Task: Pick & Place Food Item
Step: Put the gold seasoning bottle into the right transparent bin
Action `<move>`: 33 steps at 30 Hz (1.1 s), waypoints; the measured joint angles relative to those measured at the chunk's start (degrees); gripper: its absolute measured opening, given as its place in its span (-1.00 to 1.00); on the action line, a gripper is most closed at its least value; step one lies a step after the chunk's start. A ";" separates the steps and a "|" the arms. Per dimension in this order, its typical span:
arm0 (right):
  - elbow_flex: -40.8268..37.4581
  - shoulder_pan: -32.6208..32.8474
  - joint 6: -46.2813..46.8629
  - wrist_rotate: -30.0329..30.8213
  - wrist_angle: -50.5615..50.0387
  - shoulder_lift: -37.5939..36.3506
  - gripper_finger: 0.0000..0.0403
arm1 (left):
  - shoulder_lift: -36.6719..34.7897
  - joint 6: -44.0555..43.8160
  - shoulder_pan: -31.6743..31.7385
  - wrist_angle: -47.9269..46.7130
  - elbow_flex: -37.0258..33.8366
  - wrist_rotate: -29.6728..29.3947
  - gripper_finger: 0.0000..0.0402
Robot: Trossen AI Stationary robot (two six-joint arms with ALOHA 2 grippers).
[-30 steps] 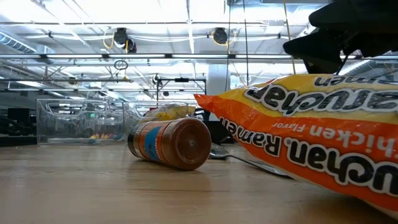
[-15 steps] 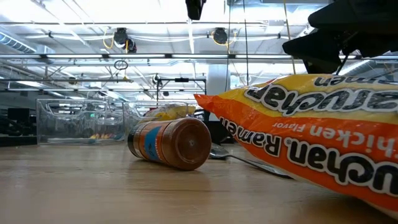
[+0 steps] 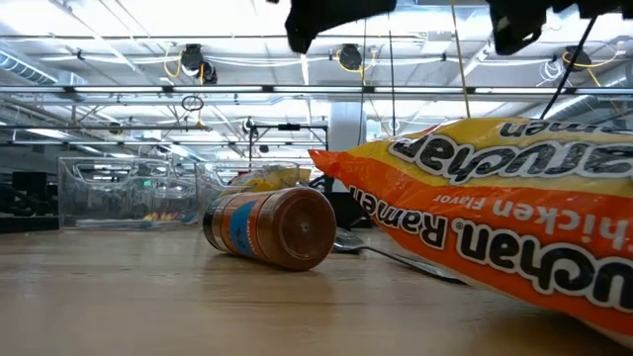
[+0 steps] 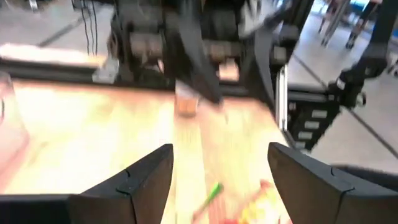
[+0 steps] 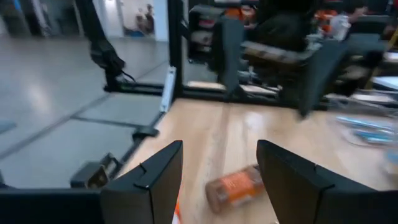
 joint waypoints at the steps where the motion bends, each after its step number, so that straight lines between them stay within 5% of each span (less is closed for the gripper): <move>1: 0.62 0.39 -0.02 1.31 -4.23 -2.14 -0.02 | 0.00 -0.48 -0.18 -1.53 0.00 0.00 0.35; 11: 16.82 3.74 6.80 12.88 -52.65 -13.25 -0.02 | 0.00 -0.30 -1.82 -5.56 0.00 0.00 0.35; 20: 30.13 3.74 30.26 0.93 -86.23 -12.61 -0.03 | 0.00 4.10 -0.82 -5.57 0.00 -0.04 0.35; 33: 34.57 2.34 63.14 -18.64 -119.02 -11.73 -0.03 | 0.00 8.88 3.49 -6.56 0.00 -0.09 0.35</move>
